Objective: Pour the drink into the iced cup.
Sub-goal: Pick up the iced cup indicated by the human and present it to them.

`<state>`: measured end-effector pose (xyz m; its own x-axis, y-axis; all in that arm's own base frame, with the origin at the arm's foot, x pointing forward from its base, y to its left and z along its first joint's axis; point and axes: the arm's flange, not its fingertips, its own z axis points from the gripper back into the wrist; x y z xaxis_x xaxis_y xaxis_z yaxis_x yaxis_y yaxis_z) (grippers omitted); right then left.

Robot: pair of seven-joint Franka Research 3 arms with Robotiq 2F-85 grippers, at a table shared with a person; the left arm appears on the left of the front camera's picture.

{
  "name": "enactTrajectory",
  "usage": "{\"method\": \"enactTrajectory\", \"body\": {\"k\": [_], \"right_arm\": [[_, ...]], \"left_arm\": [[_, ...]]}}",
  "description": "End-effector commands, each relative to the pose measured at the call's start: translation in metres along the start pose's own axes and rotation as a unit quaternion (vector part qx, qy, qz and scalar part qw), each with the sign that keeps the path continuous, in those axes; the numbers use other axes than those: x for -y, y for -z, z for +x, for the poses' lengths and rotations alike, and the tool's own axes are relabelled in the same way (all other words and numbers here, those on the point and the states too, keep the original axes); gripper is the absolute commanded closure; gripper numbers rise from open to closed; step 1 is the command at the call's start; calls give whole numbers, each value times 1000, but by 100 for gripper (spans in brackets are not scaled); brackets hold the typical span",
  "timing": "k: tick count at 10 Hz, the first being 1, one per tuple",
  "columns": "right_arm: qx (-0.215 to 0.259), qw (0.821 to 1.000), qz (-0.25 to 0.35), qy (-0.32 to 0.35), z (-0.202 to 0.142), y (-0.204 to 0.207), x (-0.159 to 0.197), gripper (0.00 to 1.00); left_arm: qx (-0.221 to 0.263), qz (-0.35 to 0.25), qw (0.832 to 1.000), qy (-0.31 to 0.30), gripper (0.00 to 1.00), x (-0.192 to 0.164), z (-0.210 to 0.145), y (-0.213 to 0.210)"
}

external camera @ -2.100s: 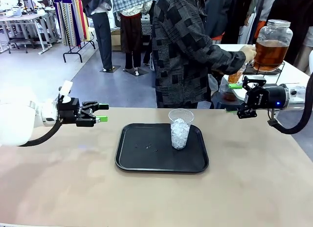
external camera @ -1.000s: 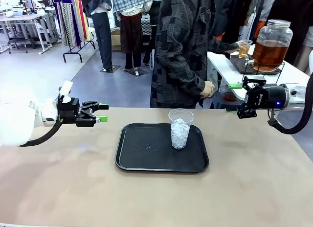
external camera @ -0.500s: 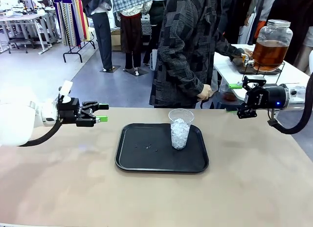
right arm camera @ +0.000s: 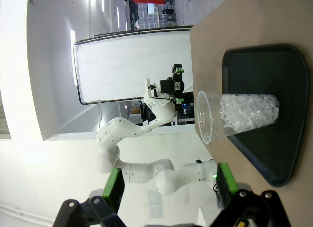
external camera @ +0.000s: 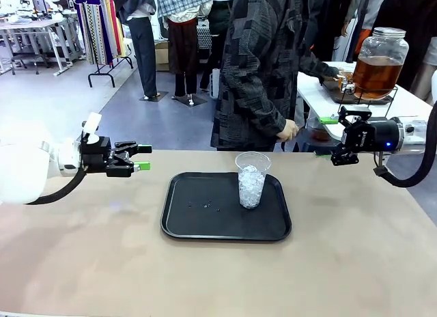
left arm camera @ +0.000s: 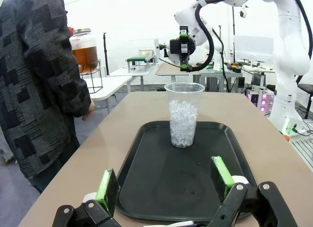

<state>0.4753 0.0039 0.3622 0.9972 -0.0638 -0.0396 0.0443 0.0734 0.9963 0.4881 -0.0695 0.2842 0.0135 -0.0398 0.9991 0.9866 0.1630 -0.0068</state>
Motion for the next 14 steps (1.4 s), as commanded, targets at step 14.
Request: {"method": "enactTrajectory", "body": {"k": [14], "right_arm": [[0, 1000, 0, -3, 0, 1, -2, 0]], "left_arm": [[-3, 0, 1000, -2, 0, -1, 3, 2]]}}
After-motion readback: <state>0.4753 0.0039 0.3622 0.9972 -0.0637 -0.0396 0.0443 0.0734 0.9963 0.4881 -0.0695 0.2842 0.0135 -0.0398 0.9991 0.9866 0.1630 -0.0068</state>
